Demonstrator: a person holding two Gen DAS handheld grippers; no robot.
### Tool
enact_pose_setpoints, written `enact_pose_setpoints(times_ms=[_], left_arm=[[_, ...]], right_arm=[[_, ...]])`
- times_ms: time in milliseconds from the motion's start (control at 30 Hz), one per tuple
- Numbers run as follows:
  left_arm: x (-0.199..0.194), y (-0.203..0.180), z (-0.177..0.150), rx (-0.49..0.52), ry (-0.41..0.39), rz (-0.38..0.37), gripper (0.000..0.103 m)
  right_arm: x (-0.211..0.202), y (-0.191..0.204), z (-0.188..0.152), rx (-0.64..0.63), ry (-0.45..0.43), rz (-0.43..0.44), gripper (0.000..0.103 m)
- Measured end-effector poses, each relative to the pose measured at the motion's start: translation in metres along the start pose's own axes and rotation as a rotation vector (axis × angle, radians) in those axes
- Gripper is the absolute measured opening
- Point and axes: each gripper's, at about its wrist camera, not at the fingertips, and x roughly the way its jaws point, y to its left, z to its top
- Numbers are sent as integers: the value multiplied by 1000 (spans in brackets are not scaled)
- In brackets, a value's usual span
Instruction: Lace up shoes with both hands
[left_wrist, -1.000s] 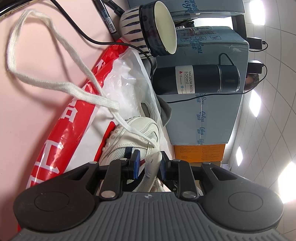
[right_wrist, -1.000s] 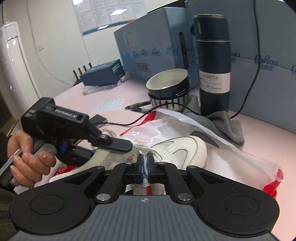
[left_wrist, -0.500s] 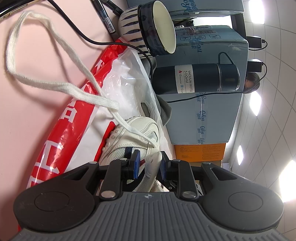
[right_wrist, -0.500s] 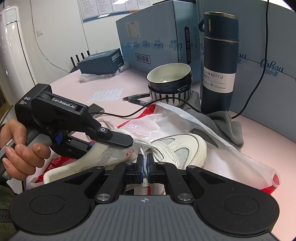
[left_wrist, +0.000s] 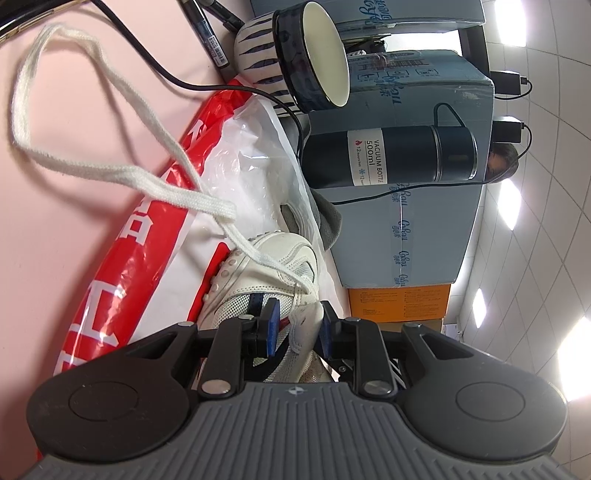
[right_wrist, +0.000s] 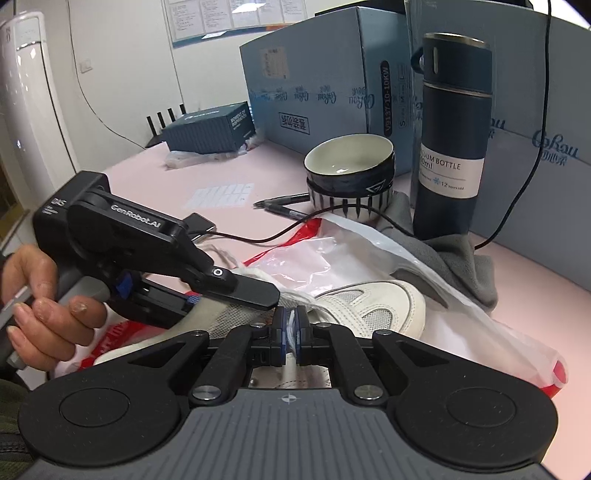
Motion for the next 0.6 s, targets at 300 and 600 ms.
enact_pose_setpoints(times_ms=[300,600], left_arm=[[-1,1,0,-4,1,-5,20],[-1,2,0,-9,3,-9,20]], right_arm=[[-16,9,4,-78,7,-24,30],[-8,5,2,-48,48,-32,3]])
